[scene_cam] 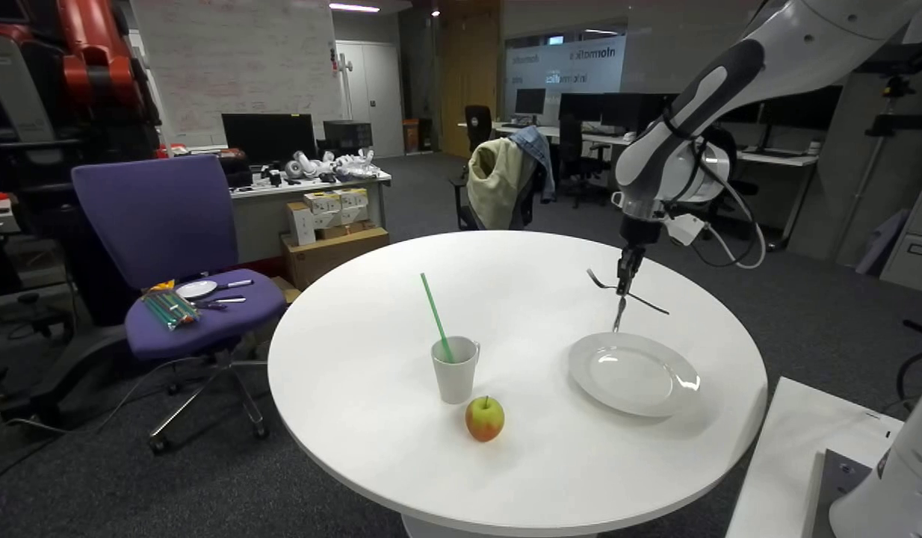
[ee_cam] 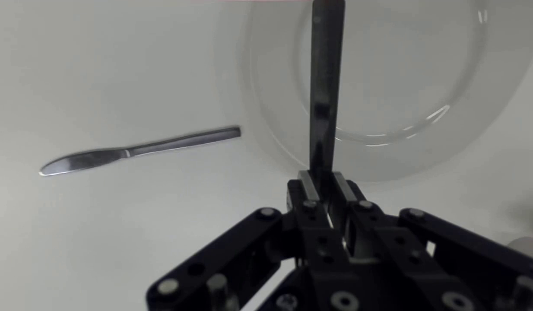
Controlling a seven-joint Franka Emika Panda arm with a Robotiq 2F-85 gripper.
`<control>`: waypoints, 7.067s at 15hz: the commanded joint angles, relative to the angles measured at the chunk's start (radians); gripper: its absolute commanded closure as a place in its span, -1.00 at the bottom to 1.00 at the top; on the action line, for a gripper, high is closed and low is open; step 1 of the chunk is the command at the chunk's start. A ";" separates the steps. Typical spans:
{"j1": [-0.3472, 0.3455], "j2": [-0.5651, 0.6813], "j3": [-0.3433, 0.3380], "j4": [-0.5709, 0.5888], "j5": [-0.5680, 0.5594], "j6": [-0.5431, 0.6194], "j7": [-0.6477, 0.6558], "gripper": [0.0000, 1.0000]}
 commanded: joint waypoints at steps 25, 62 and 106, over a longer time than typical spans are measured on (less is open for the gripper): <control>0.279 0.004 -0.047 -0.279 -0.341 0.293 0.768 0.94; 0.368 -0.304 -0.258 -0.299 0.015 0.175 0.333 -1.00; 0.292 0.433 -0.365 0.452 -0.030 -0.099 1.446 -1.00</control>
